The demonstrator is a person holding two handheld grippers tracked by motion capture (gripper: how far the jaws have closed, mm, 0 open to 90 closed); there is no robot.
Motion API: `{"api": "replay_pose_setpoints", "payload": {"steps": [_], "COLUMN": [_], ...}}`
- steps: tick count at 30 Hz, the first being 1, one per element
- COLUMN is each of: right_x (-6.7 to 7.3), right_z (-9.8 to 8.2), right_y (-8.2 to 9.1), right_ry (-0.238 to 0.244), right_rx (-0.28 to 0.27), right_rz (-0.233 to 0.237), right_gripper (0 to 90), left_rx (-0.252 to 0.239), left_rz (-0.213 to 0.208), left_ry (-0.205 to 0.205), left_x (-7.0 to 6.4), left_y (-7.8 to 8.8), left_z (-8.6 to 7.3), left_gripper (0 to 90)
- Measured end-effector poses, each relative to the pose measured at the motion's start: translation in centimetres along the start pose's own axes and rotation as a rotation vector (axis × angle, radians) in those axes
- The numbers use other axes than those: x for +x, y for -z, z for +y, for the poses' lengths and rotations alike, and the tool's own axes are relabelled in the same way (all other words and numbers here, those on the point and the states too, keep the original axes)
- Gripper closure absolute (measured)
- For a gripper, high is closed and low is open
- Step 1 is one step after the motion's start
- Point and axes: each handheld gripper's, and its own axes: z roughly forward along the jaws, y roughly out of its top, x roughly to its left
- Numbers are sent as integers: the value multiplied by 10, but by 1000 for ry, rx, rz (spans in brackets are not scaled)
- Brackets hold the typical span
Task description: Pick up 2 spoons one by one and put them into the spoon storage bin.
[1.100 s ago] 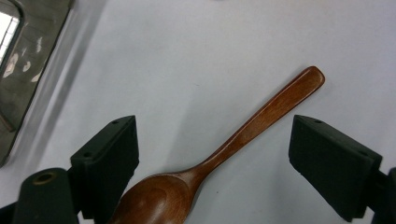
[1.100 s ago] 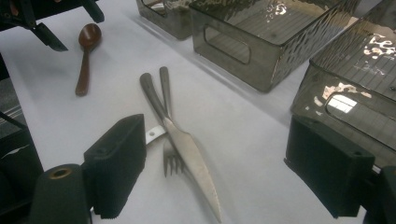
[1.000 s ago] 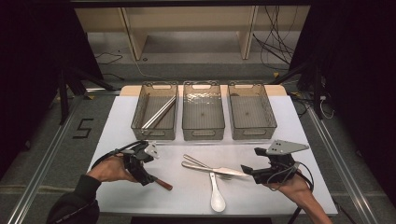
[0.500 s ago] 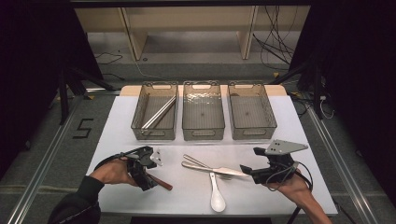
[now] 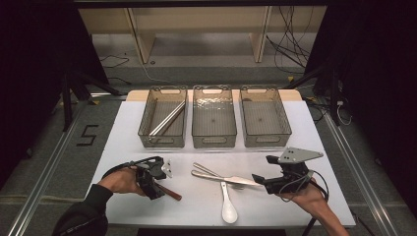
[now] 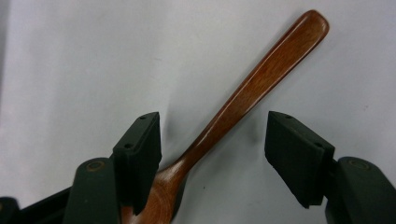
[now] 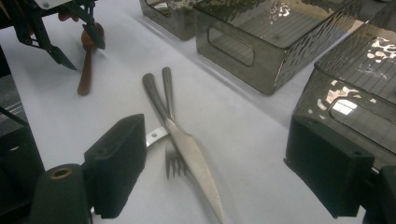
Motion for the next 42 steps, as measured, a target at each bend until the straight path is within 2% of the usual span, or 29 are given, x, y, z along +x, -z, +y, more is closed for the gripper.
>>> {"api": "replay_pose_setpoints", "payload": {"steps": [6, 13, 19, 27, 28, 34, 42], "right_x": [0, 0, 0, 0, 0, 0, 0], "right_z": [0, 0, 0, 0, 0, 0, 0], "right_y": [0, -1, -1, 0, 0, 0, 0], "right_ry": [3, 1, 3, 4, 4, 5, 5], "right_rx": [0, 2, 1, 1, 1, 1, -1], "right_rz": [2, 2, 2, 2, 2, 3, 1], "right_gripper": [214, 217, 218, 219, 219, 219, 219], "left_rx": [36, 37, 53, 47, 53, 36, -37], "left_rz": [11, -52, -54, -63, -61, -45, -30], "left_ry": [-7, 21, 47, 21, 7, 0, 53], "left_x": [3, 8, 10, 7, 8, 6, 10], "left_y": [-5, -5, -4, -4, -4, -3, 4], "left_z": [-2, -3, -1, -1, -1, -1, 0], "left_gripper": [440, 537, 623, 794, 802, 813, 815]}}
